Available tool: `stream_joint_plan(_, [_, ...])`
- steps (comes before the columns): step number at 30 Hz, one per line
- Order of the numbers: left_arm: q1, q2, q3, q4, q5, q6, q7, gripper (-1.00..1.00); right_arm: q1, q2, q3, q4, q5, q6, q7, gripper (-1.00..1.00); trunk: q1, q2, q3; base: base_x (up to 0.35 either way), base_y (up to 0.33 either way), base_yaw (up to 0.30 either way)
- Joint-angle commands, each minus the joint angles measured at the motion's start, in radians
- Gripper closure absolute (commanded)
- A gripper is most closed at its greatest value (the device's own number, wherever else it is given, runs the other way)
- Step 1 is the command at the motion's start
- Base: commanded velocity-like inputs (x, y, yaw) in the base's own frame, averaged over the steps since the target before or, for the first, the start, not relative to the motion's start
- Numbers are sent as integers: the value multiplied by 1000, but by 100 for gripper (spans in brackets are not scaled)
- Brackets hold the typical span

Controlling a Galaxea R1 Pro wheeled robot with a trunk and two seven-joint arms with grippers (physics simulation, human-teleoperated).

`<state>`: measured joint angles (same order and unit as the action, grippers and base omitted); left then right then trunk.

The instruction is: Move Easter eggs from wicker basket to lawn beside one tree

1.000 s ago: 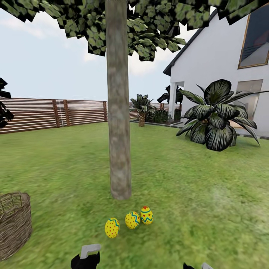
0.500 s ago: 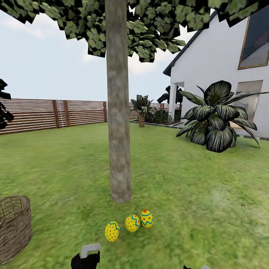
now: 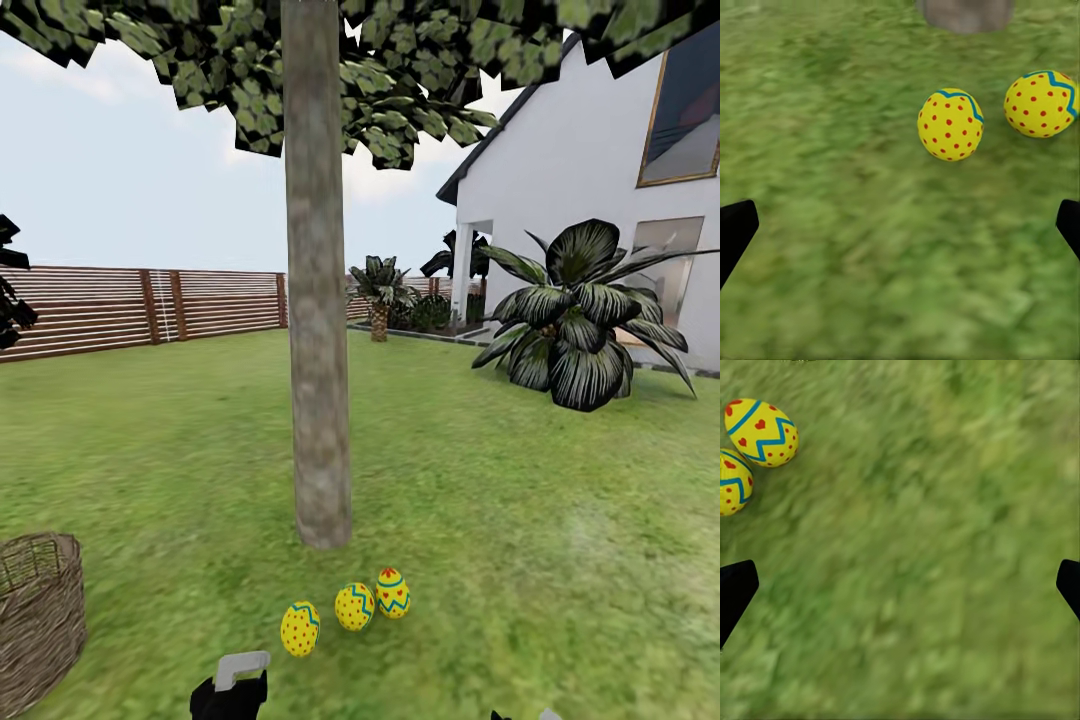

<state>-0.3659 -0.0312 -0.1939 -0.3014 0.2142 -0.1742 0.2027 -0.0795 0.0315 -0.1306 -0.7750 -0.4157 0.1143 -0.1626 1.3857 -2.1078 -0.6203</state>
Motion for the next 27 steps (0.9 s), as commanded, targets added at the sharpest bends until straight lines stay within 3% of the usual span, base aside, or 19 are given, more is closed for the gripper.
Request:
stream_joint_plan(1, [-1, 0, -9, 6, 9, -4, 6, -100, 0, 1, -2, -2, -8, 5, -3, -100, -4, 7, 2, 0, 0, 0])
stream_joint_plan(8, [-1, 0, -9, 52, 9, -19, 6, -100, 0, 1, -1, -2, -8, 5, -3, -100, -31, 56, 24, 0, 0, 0])
stream_joint_plan(27, [-1, 0, -9, 62, 8, -34, 6, -100, 0, 1, 0, -2, -8, 5, -3, -100, -104, 189, 84, 0, 0, 0])
